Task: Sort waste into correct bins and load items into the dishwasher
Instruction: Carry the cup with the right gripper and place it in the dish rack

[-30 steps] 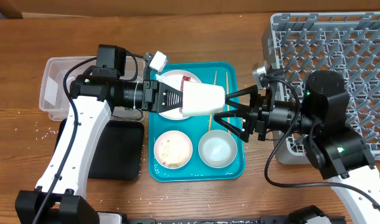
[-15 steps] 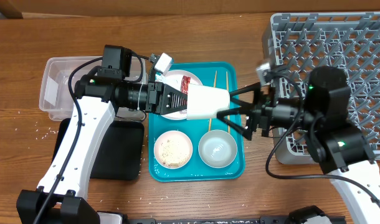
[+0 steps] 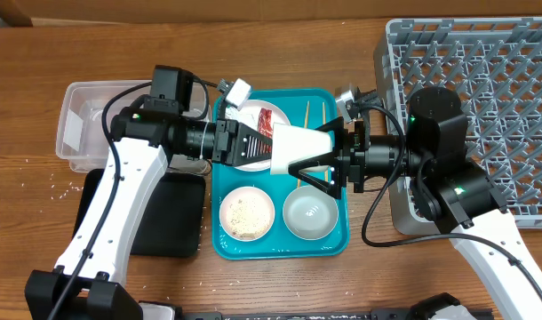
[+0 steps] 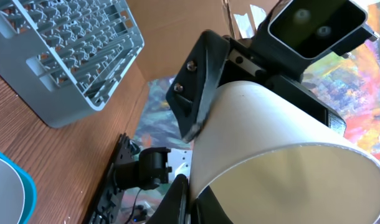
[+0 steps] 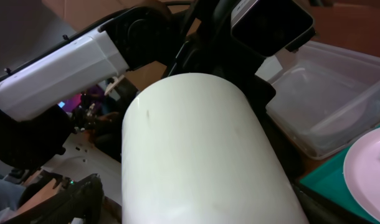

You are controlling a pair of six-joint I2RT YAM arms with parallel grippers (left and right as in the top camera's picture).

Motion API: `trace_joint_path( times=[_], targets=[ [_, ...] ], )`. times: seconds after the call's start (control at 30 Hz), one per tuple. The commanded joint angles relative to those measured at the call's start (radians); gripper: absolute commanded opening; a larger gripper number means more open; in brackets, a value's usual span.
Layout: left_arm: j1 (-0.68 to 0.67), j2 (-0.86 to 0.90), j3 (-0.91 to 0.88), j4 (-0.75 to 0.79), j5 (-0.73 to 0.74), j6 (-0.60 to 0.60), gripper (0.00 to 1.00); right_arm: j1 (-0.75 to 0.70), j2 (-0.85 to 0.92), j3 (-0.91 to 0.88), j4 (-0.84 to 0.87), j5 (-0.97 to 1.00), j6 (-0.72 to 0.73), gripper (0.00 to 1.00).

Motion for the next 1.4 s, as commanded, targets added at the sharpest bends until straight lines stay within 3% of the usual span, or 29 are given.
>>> trace_joint_path(
  times=[0.0,0.23,0.47,0.53,0.57,0.6,0.67,0.7,0.87,1.03,1.13,1.2,1.37],
  targets=[
    [-0.006,-0.014,0.016,-0.002,0.0,0.027,0.04,-0.037,-0.024,0.02,-0.023,-0.024,0.001,0.86],
    [-0.006,-0.014,0.016,0.014,0.0,0.027,0.04,-0.056,-0.026,0.02,-0.033,-0.097,0.0,0.82],
    [-0.006,-0.014,0.016,0.015,0.0,0.027,0.04,-0.056,-0.026,0.02,-0.045,-0.097,0.0,0.59],
    [-0.006,-0.014,0.016,0.014,-0.001,0.027,0.08,-0.067,-0.028,0.02,-0.045,-0.097,0.0,0.57],
    [-0.006,-0.014,0.016,0.015,-0.001,0.027,0.37,-0.076,-0.03,0.02,-0.045,-0.097,0.0,0.57],
    [-0.005,-0.014,0.016,0.013,-0.008,0.026,0.57,-0.093,-0.035,0.02,-0.046,-0.097,0.0,0.57],
    [0.001,-0.014,0.016,0.008,-0.045,0.018,0.79,-0.145,-0.051,0.02,-0.06,-0.094,0.0,0.57],
    [0.008,-0.014,0.016,-0.003,-0.084,0.01,1.0,-0.177,-0.06,0.02,-0.077,-0.085,0.001,0.57],
    [0.033,-0.014,0.016,-0.072,-0.248,0.011,1.0,-0.359,-0.114,0.022,-0.27,0.104,0.001,0.56],
    [0.039,-0.014,0.016,-0.093,-0.314,0.011,1.0,-0.486,-0.137,0.102,-0.651,0.674,0.049,0.54],
    [0.039,-0.014,0.016,-0.095,-0.33,0.011,1.0,-0.502,-0.137,0.132,-0.774,1.004,0.109,0.55],
    [0.037,-0.014,0.016,-0.097,-0.362,0.011,1.0,-0.513,-0.13,0.131,-0.82,1.112,0.155,0.55],
    [0.037,-0.014,0.016,-0.109,-0.368,0.012,1.0,-0.517,-0.052,0.131,-0.906,1.11,0.156,0.55]
  ],
)
